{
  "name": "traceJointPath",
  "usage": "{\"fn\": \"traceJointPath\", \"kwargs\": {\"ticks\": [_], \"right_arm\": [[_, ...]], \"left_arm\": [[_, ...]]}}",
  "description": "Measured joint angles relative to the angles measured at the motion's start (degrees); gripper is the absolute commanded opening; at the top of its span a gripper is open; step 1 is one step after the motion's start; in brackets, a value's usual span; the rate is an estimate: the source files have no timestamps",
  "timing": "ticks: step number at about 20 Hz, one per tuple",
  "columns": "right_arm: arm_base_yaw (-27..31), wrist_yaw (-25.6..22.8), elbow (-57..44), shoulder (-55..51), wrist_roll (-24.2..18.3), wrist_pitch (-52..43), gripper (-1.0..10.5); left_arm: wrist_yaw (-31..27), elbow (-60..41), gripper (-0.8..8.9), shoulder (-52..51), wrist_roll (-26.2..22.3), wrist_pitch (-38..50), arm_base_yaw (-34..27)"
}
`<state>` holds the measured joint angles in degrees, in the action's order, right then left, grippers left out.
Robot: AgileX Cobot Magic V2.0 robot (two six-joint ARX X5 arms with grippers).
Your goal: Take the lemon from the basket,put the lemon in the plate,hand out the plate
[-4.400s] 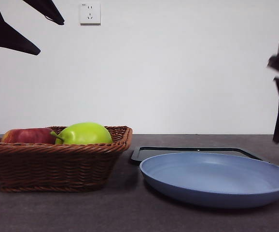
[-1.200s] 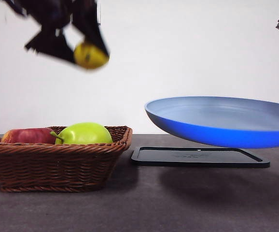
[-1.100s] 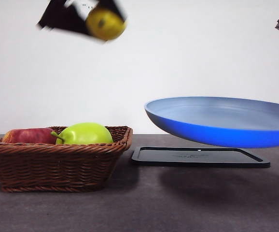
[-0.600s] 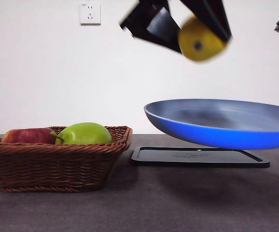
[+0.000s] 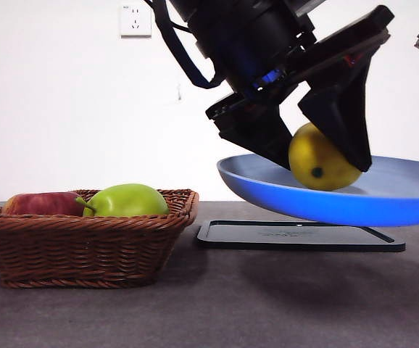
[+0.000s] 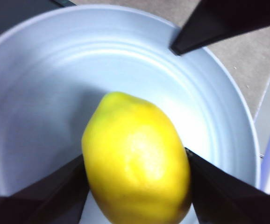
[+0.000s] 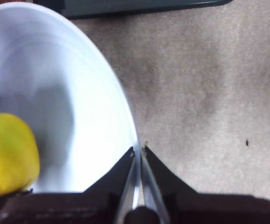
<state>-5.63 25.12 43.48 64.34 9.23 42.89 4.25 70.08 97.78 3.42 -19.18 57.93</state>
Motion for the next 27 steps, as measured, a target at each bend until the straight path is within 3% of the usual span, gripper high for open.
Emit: {"fn": "traceJointPath", "kwargs": {"ticks": [2,7,12,19,27], "right_arm": [[0.0,-0.04,0.0,0.0,0.24,0.02,0.0],[0.0,-0.13,0.0,0.0,0.98,0.74,0.0],[0.0,-0.15,0.0,0.31,2.03,2.99,0.0],[0.02,-0.2,1.16,9.86,3.72,-2.32,0.0],[1.33,-0.17,17.59,26.69,5.22,-9.75,0.0]], "left_arm": [[0.42,0.0,4.04,0.0,0.0,0.22,0.13],[0.42,0.0,4.04,0.0,0.07,-0.33,0.15],[0.37,2.71,4.02,-2.12,0.7,-9.22,0.09],[-0.87,3.06,4.02,-16.68,0.68,-16.94,-2.89],[-8.81,3.1,4.02,-34.12,0.66,-24.74,-7.1]]}}
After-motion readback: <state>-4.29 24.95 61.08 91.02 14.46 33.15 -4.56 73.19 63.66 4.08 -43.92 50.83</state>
